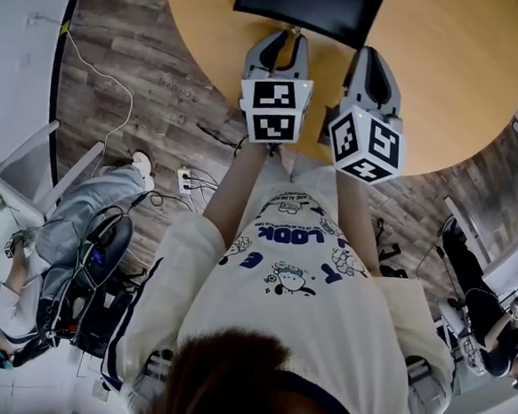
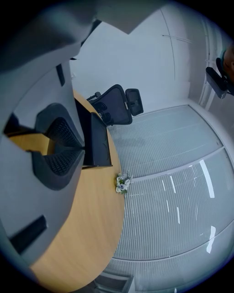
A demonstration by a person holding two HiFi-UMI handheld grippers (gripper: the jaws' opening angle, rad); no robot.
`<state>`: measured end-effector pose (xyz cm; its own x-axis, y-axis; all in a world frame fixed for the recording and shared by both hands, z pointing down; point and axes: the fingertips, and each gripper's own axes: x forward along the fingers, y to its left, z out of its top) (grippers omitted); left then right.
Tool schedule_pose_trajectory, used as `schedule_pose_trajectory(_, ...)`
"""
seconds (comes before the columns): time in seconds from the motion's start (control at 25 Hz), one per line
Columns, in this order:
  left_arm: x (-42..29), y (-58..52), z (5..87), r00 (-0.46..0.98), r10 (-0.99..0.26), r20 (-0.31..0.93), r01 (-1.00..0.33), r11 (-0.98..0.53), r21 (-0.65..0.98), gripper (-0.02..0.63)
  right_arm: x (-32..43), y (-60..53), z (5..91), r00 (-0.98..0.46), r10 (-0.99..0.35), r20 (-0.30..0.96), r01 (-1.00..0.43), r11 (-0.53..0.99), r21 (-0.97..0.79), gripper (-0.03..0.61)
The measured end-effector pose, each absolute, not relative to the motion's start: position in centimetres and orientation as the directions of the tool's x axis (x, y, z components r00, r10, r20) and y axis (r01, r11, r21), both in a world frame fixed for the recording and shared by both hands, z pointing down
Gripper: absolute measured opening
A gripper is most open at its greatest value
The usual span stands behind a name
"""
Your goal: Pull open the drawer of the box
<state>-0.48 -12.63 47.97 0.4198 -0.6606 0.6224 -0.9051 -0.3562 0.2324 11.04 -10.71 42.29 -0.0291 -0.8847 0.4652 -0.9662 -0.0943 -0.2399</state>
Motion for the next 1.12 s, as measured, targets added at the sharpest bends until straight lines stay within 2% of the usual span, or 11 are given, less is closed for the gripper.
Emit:
schedule_pose_trajectory(0.64,-0.6,-11.5,35.0,0.477,-0.799,0.367,-0.879,-0.438,0.190,0.084,10.3,-8.5,34.6,-0.016,-0.950,0.311,-0.984,-0.041,-0.174,0.038)
schedule_pose_trajectory(1.12,-0.5,-9.8,30.2,0.483,-0.835,0.264,-0.876,-0.465,0.129,0.078,10.1,-7.4,30.2,-0.025,-0.978,0.209,-0.989,-0.006,-0.145,0.038)
